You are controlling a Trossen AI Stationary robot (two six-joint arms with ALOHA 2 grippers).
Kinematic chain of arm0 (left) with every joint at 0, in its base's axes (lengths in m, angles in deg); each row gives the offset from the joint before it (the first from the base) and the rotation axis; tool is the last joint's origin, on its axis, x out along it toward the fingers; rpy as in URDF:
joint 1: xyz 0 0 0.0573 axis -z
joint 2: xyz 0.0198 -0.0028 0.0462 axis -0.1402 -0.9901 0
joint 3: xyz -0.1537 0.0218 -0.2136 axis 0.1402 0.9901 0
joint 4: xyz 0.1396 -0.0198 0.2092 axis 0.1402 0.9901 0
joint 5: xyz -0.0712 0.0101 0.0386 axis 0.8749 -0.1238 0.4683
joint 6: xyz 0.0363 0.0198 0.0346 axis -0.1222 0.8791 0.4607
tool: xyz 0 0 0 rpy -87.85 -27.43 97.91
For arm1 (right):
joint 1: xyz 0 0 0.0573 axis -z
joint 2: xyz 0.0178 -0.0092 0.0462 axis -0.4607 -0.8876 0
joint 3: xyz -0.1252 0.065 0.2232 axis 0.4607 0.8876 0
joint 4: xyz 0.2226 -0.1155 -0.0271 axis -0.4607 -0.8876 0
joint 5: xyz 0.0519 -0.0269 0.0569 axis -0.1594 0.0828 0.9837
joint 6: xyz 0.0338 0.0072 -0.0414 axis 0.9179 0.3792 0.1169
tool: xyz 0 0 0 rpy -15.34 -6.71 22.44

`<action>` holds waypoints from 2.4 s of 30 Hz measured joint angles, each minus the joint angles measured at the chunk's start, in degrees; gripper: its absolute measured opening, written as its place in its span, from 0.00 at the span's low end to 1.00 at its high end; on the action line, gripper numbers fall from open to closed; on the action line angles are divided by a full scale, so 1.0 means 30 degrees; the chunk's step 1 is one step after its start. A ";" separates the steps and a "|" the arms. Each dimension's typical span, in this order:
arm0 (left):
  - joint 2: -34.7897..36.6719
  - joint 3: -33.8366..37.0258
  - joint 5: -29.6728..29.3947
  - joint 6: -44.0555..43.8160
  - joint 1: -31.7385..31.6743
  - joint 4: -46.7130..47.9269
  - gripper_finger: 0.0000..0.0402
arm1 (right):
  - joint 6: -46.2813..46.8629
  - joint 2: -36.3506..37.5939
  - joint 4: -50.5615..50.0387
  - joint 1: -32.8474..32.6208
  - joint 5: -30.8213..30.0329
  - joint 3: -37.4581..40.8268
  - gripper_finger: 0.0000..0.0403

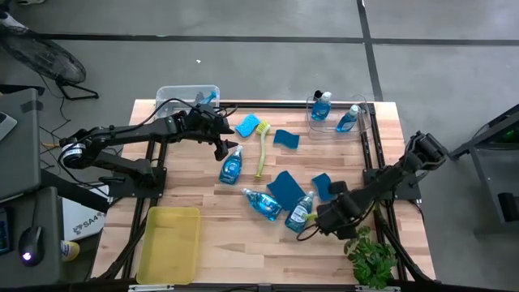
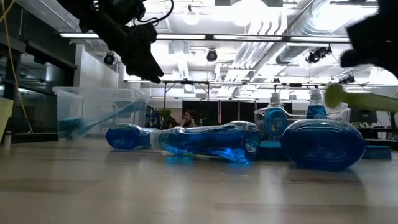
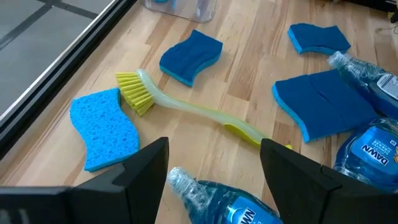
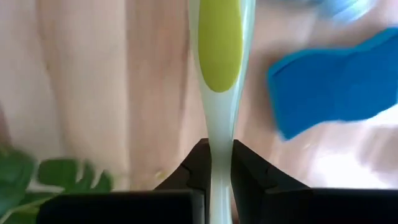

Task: Pick & Place Kitchen Sink Supplies
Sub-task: Put the bottom yellow and green dish brush into the white transparent bin

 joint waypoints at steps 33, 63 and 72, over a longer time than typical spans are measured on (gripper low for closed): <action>0.2825 0.0000 -0.1533 0.0474 -0.0006 0.0991 0.62 | -0.9069 0.0036 1.2116 0.7206 -0.7227 -0.1908 0.08; 0.3012 0.0000 0.6517 0.0433 -0.0006 -0.9049 0.62 | -1.0871 0.0044 2.6229 1.1380 -0.6750 -0.1908 0.08; 0.2864 0.0000 0.6524 0.0382 0.0001 -0.9749 0.62 | -1.1074 -0.0688 2.8956 1.1920 -0.4413 -0.1911 0.08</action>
